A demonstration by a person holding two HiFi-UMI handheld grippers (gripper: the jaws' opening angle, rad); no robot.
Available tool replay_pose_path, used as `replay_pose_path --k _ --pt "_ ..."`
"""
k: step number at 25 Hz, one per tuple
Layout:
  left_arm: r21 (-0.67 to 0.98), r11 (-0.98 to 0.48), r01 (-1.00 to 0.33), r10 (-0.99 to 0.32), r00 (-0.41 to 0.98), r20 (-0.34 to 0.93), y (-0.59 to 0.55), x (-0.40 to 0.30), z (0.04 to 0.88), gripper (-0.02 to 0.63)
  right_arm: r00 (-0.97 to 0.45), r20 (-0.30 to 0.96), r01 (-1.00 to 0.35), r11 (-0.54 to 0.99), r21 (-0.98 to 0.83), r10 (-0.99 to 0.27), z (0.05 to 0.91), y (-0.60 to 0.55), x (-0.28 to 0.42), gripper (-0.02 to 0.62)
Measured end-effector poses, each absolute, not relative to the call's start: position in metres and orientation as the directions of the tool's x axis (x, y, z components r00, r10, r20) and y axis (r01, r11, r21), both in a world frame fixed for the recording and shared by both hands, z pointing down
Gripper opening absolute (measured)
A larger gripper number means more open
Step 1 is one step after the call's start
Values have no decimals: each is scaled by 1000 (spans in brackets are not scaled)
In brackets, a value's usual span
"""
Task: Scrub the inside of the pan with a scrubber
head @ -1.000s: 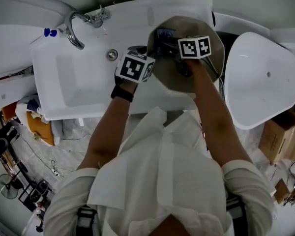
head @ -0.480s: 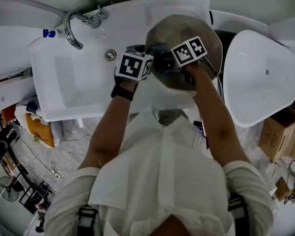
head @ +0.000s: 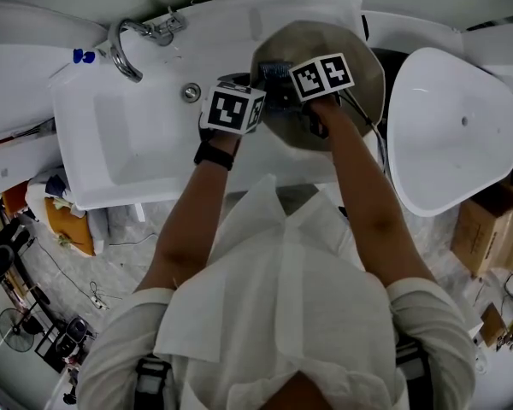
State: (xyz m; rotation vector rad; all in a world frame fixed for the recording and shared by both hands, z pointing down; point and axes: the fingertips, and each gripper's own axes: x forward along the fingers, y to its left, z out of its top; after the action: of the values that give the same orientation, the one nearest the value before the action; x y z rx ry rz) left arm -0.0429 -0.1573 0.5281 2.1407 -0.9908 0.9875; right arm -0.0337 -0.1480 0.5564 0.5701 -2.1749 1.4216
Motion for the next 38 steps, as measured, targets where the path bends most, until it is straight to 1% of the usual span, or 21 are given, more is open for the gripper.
replay_pose_path --k 4,7,9,12,14,15,16,18,19,20,22,24,26,28,30,31,32,33,34,36,38 --pt "184 -543 -819 -394 442 806 -158 -43 527 84 -793 596 -520 372 -769 125 553 -101 -31 34" --pt "171 -528 -832 -411 426 806 -160 -44 527 78 -755 618 -515 387 -765 218 550 -74 -22 34" --pt "166 -520 -838 -418 419 806 -160 -45 527 75 -707 653 -524 419 -742 272 550 -60 -14 34" --pt "160 -509 -846 -423 408 809 -160 -45 527 74 -590 728 -541 498 -677 349 552 -43 1 34" --pt "150 -501 -852 -428 394 813 -161 -46 527 69 -544 760 -543 541 -642 354 552 -40 3 34" --pt "145 -498 -855 -432 389 813 -162 -46 528 67 -561 757 -544 540 -642 335 550 -44 -1 34" --pt "141 -495 -858 -437 385 813 -163 -46 529 66 -609 735 -544 518 -660 298 546 -50 -10 34" --pt "136 -488 -862 -447 380 810 -164 -46 530 63 -736 651 -534 434 -726 184 533 -70 -30 34" --pt "136 -483 -865 -450 379 809 -165 -46 529 63 -775 617 -527 400 -750 135 527 -78 -36 34" --pt "140 -478 -867 -450 378 809 -164 -46 528 61 -790 602 -525 384 -760 112 523 -80 -38 34" --pt "147 -470 -871 -447 378 811 -162 -47 527 61 -777 612 -522 394 -757 147 523 -71 -35 34" --pt "145 -470 -871 -450 378 809 -161 -47 526 61 -724 644 -516 425 -744 247 526 -50 -21 34" --pt "148 -474 -868 -453 385 805 -162 -46 526 60 -632 696 -525 472 -708 342 532 -30 0 34" --pt "154 -472 -868 -451 388 804 -160 -46 524 57 -475 778 -557 544 -628 412 542 -15 31 34" --pt "156 -471 -868 -458 391 798 -160 -44 520 52 -273 851 -572 636 -518 448 552 -6 63 34" --pt "155 -472 -868 -464 394 794 -161 -42 518 50 -202 869 -567 669 -480 452 555 -3 73 34" --pt "156 -473 -867 -469 397 789 -162 -40 517 48 -169 876 -559 688 -463 452 557 -2 75 34" --pt "157 -476 -865 -473 402 784 -163 -38 517 44 -172 876 -552 692 -464 450 559 -2 72 34" --pt "159 -477 -865 -476 406 780 -165 -36 518 43 -206 871 -551 683 -480 445 560 -4 64 34" --pt "165 -465 -870 -480 404 779 -167 -36 519 40 -341 841 -556 631 -541 420 559 -12 38 34" --pt "165 -450 -878 -479 393 785 -166 -38 518 37 -510 785 -555 562 -613 352 554 -27 9 34"
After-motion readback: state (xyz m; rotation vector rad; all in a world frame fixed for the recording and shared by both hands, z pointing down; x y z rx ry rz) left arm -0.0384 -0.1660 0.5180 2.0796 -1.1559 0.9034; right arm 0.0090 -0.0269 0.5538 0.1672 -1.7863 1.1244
